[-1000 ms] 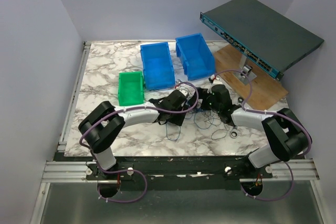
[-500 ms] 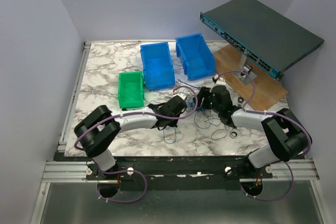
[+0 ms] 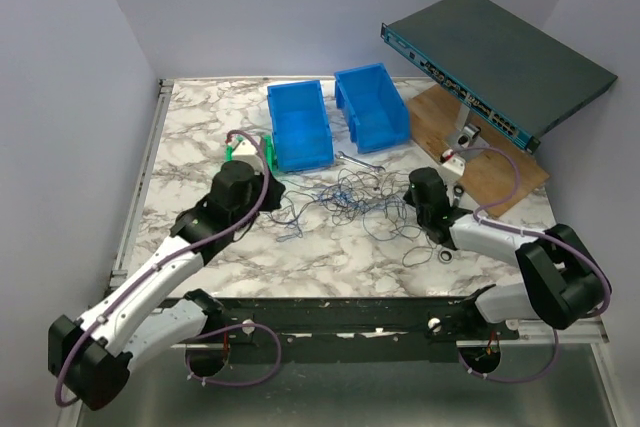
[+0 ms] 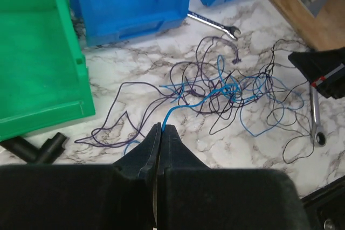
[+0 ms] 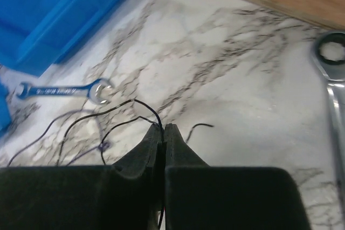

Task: Untangle the cables
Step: Untie the cable.

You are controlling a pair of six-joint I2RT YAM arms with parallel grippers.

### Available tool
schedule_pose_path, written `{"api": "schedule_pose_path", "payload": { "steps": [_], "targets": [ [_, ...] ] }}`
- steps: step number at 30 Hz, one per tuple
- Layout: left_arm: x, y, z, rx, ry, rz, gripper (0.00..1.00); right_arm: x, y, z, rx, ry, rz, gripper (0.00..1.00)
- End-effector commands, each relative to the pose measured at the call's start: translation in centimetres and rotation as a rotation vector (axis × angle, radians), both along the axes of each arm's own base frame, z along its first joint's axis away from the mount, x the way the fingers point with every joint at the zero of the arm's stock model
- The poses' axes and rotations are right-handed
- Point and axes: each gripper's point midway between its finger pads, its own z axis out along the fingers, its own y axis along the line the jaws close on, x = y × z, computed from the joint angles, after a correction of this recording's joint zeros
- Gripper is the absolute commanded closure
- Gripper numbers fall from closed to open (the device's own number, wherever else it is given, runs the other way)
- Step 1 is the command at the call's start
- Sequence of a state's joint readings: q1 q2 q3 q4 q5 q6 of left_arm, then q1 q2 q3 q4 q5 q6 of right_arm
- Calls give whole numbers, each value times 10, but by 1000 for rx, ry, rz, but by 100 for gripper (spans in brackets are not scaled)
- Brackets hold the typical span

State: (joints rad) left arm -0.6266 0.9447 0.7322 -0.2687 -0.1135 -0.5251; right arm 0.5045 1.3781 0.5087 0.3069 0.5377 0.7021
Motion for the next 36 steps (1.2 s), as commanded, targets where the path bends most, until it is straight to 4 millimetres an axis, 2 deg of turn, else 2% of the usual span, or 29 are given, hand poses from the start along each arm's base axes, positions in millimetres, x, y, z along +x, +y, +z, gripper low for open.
{"api": "schedule_pose_path", "payload": {
  "steps": [1, 5, 8, 12, 13, 16, 18, 21, 22, 25, 27, 32, 36],
  "targets": [
    [-2, 24, 38, -99, -57, 60, 100, -15, -54, -1, -31, -26, -322, 99],
    [5, 45, 83, -189, -153, 143, 100, -22, -65, 1, -16, -55, -384, 99],
    [13, 57, 116, -192, -202, 171, 100, -29, -79, 2, -24, -69, -467, 99],
    [18, 68, 171, -184, -268, 181, 100, -36, -91, 3, -31, -78, -544, 99],
    [18, 69, 190, -189, -303, 173, 100, -37, -92, 4, -31, -81, -556, 99],
    [23, 79, 225, -171, -357, 203, 100, -41, -97, 3, -41, -73, -581, 99],
    [29, 87, 242, -172, -379, 226, 100, -43, -99, 3, -45, -72, -585, 99],
    [43, 99, 258, -157, -382, 268, 100, -44, -99, 4, -43, -67, -585, 99],
    [45, 98, 267, -159, -386, 250, 100, -45, -99, 5, -43, -69, -587, 99],
    [60, 106, 277, -142, -381, 275, 100, -46, -100, 8, -36, -80, -589, 99],
    [68, 106, 277, -133, -375, 269, 100, -43, -96, 10, -39, -75, -552, 99],
    [90, 97, 255, -117, -305, 233, 100, -34, -83, 13, -29, -76, -464, 99],
    [104, 105, 237, -89, -294, 285, 100, -33, -79, 15, -22, -87, -430, 99]
  ]
}}
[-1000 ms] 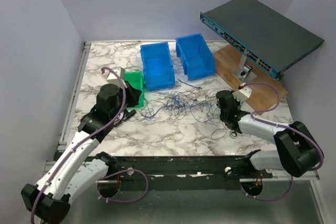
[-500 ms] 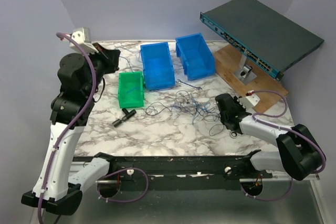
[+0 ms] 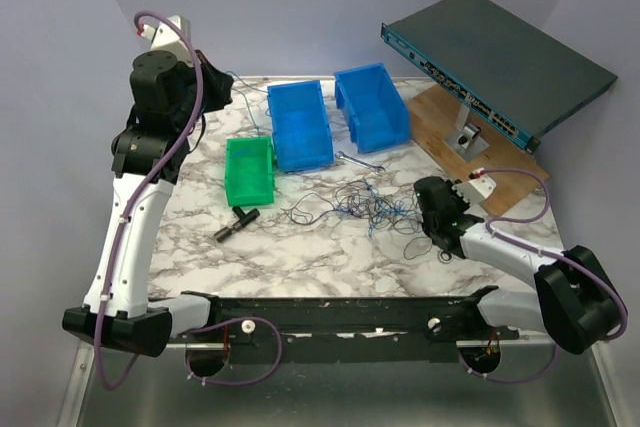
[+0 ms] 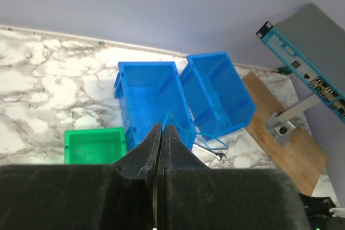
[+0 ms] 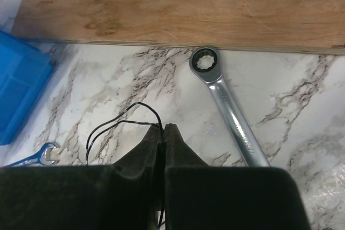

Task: Untangle the cables
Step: Untie the cable, then place the cable in the bin.

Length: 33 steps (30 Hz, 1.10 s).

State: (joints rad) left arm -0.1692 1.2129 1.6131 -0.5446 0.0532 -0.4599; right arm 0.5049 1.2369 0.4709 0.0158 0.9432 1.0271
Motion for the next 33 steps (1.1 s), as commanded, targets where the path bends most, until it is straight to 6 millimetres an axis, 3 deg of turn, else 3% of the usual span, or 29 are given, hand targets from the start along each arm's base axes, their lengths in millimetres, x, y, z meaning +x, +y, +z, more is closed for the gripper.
{"api": "schedule_pose_path", "payload": {
  "steps": [1, 3, 4, 5, 6, 8, 21, 29, 33],
  "targets": [
    [8, 8, -20, 35, 31, 33, 100, 2, 4, 4, 0, -29, 52, 98],
    [12, 17, -26, 48, 42, 83, 100, 5, 10, 7, 9, -44, 87, 86],
    [14, 21, -32, 50, 53, 110, 100, 6, 12, 7, 6, -43, 112, 67],
    [15, 26, -37, 47, 63, 141, 100, 7, 17, 8, 8, -46, 142, 40],
    [17, 30, -45, 41, 79, 170, 100, 9, 21, 9, 9, -49, 169, 30],
    [18, 34, -59, 29, 98, 205, 100, 11, 28, 11, 15, -59, 215, 23],
    [31, 66, -174, -54, 199, 433, 100, 10, 37, 15, 35, -91, 284, 20],
    [26, 95, -192, -23, 316, 621, 100, 10, 36, 15, 36, -98, 280, 20],
    [29, 91, -209, 13, 367, 592, 100, 11, 34, 14, 32, -91, 264, 20]
  ]
}}
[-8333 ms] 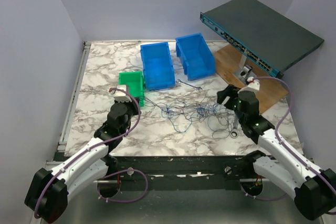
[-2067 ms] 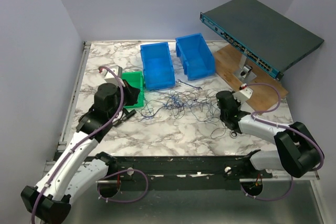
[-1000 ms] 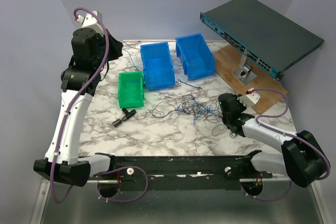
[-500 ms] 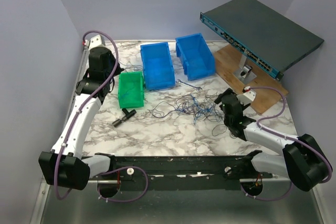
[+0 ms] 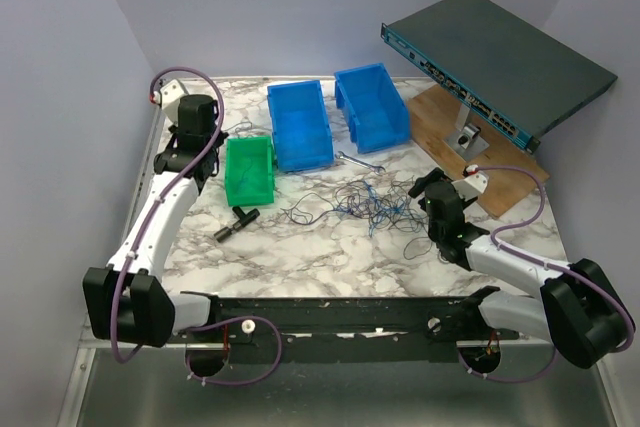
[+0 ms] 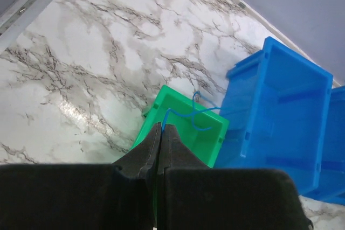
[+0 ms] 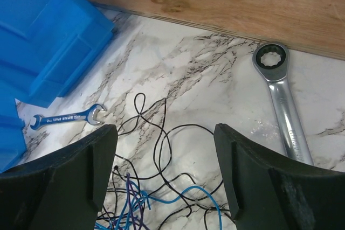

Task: Untangle the cables
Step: Place the cable in the bin.

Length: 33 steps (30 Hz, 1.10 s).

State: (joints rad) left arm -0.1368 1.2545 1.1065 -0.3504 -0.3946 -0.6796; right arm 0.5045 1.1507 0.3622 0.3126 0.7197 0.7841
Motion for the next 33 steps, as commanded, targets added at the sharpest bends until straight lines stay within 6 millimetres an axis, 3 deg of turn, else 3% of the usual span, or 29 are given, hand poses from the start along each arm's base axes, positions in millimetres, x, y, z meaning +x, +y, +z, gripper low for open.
{"api": "schedule_pose_path", "payload": {
  "steps": [1, 21, 26, 33],
  "targets": [
    [-1, 8, -16, 27, 72, 44, 100, 1, -3, 0, -7, -5, -13, 20],
    [-40, -5, -91, 98, 242, 15, 100, 0, 1, -3, 5, 5, 1, 20],
    [-52, 1, -95, 114, 263, 67, 100, 1, 1, -2, 6, 3, 3, 20],
    [-55, -6, -61, 69, 53, 4, 100, 1, 3, -4, 9, 9, 11, 20]
  ]
}}
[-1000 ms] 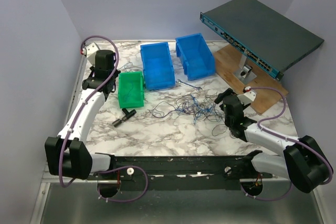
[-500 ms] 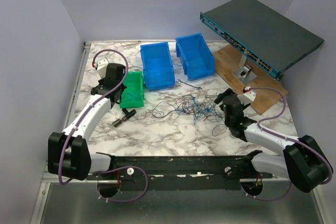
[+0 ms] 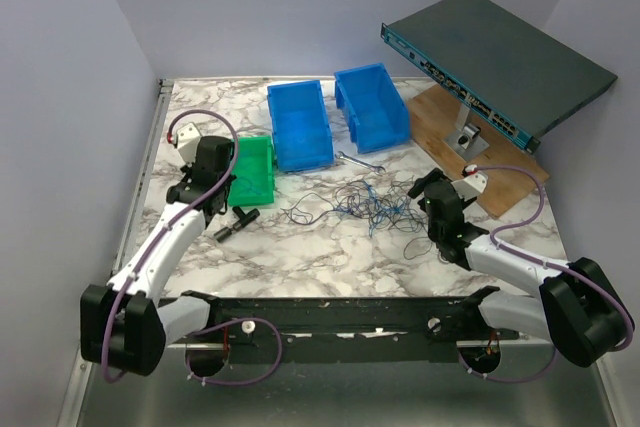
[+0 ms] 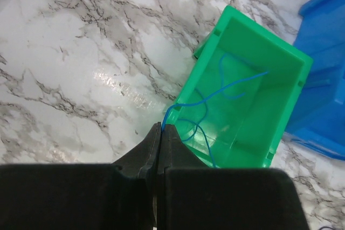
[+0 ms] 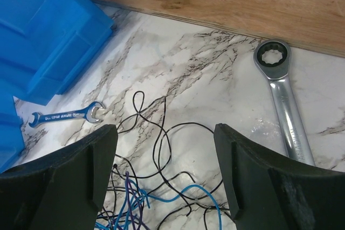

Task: Untangle the cables
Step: Place the cable in the bin.

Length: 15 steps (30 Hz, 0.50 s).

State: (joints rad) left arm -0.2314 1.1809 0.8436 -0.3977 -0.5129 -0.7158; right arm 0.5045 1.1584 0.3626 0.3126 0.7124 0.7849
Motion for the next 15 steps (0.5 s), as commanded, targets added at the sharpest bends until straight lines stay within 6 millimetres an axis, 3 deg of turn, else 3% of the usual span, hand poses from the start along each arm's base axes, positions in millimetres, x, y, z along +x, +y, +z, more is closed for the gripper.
{"api": "schedule_pose_path", "payload": {
  "steps": [1, 6, 11, 15],
  "targets": [
    [4, -4, 36, -15, -168, -43, 100, 1, 2, -1, 10, 0, 6, 20],
    [2, -2, 31, 7, -115, -37, 100, 1, 2, 0, 9, -4, 8, 20],
    [12, -6, 10, 32, 5, -58, 100, 0, 2, 0, 8, -3, 7, 20],
    [28, -5, 8, 75, 55, -55, 100, 0, 1, 0, 6, -4, 7, 20]
  ]
}}
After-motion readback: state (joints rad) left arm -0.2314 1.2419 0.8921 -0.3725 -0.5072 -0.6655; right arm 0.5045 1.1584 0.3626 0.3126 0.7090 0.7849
